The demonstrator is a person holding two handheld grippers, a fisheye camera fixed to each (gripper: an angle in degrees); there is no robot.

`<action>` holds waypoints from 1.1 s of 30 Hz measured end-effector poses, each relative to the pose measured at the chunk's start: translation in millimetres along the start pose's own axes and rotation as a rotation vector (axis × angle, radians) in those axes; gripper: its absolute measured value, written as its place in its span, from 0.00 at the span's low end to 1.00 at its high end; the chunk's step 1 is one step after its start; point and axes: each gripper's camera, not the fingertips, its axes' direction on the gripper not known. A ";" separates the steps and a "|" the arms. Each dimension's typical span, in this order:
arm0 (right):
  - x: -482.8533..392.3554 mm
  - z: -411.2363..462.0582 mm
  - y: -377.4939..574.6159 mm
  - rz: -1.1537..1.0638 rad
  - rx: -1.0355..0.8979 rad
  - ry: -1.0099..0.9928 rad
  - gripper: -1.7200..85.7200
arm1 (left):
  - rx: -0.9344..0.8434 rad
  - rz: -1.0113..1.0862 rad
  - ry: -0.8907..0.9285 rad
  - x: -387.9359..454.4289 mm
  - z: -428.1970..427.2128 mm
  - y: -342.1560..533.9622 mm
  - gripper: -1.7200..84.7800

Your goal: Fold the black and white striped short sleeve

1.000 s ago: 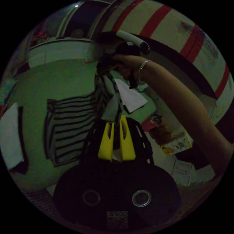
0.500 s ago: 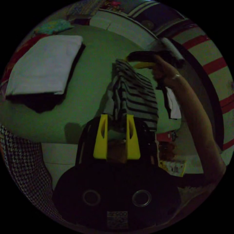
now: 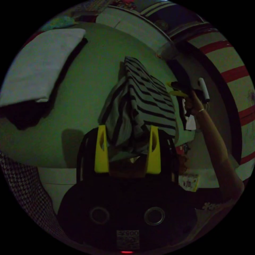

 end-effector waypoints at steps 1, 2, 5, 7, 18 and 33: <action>-8.3 8.9 0.4 -0.009 0.003 0.030 0.25 | -0.011 0.008 -0.019 0.2 -2.1 -1.6 0.27; -13.2 12.4 0.7 -0.015 0.007 0.049 0.25 | -0.036 0.025 -0.055 0.6 -6.5 -4.8 0.27; -44.3 28.4 4.5 -0.062 0.011 0.157 0.24 | -0.096 0.052 -0.119 -0.8 -19.0 -14.0 0.25; -74.3 43.0 12.3 -0.143 0.016 0.249 0.22 | -0.134 0.081 -0.176 1.0 -26.9 -19.6 0.24; -151.9 54.4 52.5 -0.197 0.118 0.230 0.02 | -0.191 0.173 -0.164 -10.1 -103.6 -26.5 0.12; -299.9 -3.8 152.5 -0.364 0.392 0.334 0.02 | 0.037 0.183 -0.061 -17.3 -273.0 16.7 0.12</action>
